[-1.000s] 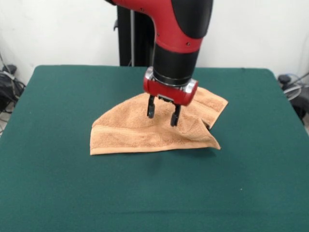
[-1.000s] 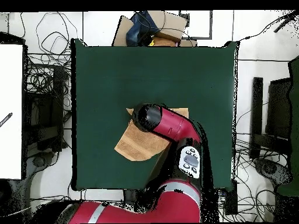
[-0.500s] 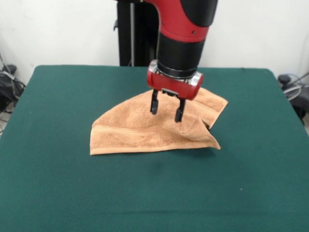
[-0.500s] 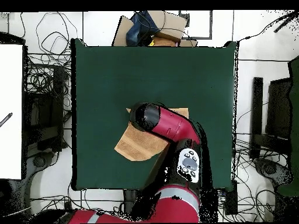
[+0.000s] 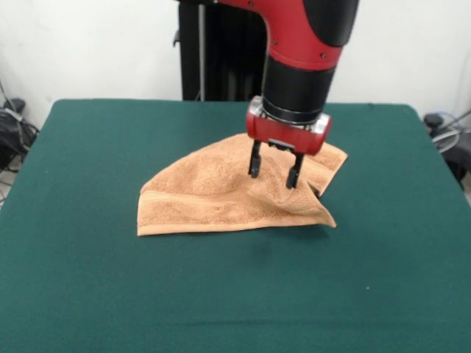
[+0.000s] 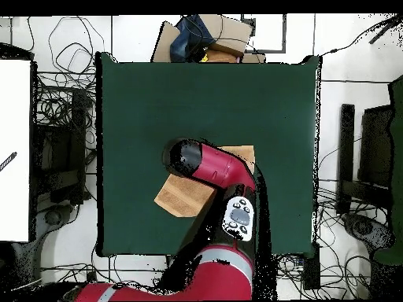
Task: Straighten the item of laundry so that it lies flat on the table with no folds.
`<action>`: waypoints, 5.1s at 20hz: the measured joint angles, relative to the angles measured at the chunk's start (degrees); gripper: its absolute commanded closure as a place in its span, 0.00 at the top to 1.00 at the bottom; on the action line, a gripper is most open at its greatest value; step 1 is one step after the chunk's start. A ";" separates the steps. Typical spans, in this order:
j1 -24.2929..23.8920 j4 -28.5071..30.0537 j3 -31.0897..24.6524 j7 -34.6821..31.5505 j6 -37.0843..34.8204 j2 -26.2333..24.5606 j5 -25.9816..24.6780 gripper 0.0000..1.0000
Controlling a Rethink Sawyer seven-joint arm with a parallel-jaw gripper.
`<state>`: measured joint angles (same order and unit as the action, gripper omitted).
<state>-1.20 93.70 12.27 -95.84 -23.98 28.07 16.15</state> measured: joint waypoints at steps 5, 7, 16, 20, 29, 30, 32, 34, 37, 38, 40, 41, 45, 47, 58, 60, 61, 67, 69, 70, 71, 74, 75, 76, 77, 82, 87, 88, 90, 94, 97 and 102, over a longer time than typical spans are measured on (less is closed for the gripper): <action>0.24 -0.10 -0.02 0.00 0.00 -0.94 0.01 1.00; 0.09 -0.20 -0.02 0.00 0.01 -1.65 0.01 1.00; -0.90 -0.70 -0.11 0.00 0.01 -2.86 0.01 1.00; -1.14 -1.02 -0.11 0.00 0.01 -2.86 0.01 1.00; -0.13 -1.11 -0.11 0.00 0.01 -2.66 0.01 1.00; 0.16 -1.09 -0.12 0.00 0.00 -2.52 0.01 1.00; 0.33 -1.02 -0.13 0.00 0.00 -2.34 0.01 1.00; 0.35 -0.94 -0.13 0.00 0.00 -2.24 0.01 1.00; 0.32 -0.84 -0.14 0.00 0.00 -2.21 0.01 1.00; 0.30 -0.81 -0.16 0.00 0.00 -2.20 0.01 1.00; 0.19 -0.76 -0.17 0.00 0.00 -2.19 0.01 1.00; 0.12 -0.73 -0.19 0.00 0.00 -2.18 0.01 1.00; -1.02 -0.60 -0.94 0.00 0.11 -2.17 0.01 1.00; -1.36 -0.56 -1.29 0.00 0.29 -2.17 0.00 1.00; -0.96 0.81 -1.76 0.00 4.39 -1.85 0.00 1.00; -0.34 1.21 -1.75 0.00 4.45 -1.69 0.00 1.00; 0.19 1.42 -1.76 0.00 4.45 -1.59 0.00 1.00; 2.60 1.74 -1.79 0.00 4.45 -1.32 0.00 1.00; 2.46 2.19 -1.89 0.00 4.59 -1.06 0.01 1.00; 2.28 2.52 -1.94 0.00 4.72 -0.88 0.01 1.00; 1.80 3.01 -2.08 0.00 4.98 -0.65 0.01 1.00; -0.76 5.19 -2.99 0.00 6.30 0.46 -0.32 1.00; -1.85 5.89 -3.37 0.00 6.86 0.82 -0.69 1.00; -2.57 6.33 -3.58 0.00 7.22 1.04 -1.00 1.00; -3.80 7.06 -3.89 0.00 7.85 1.39 -1.61 1.00; -9.75 11.28 -5.31 0.00 11.00 3.26 -5.54 1.00; -11.23 14.19 -5.32 0.00 12.11 4.55 -7.88 1.00; -11.11 14.77 -5.35 0.00 12.24 4.67 -8.40 1.00; -10.76 15.72 -5.39 0.00 12.38 4.79 -9.36 1.00; -9.54 15.92 -5.40 0.00 12.38 4.68 -9.94 1.00; -8.41 15.93 -5.42 0.00 12.38 4.64 -9.94 1.00; -7.54 15.93 -5.42 0.00 12.38 4.63 -9.94 1.00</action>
<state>-8.74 109.63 6.85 -95.84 -11.60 32.70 6.21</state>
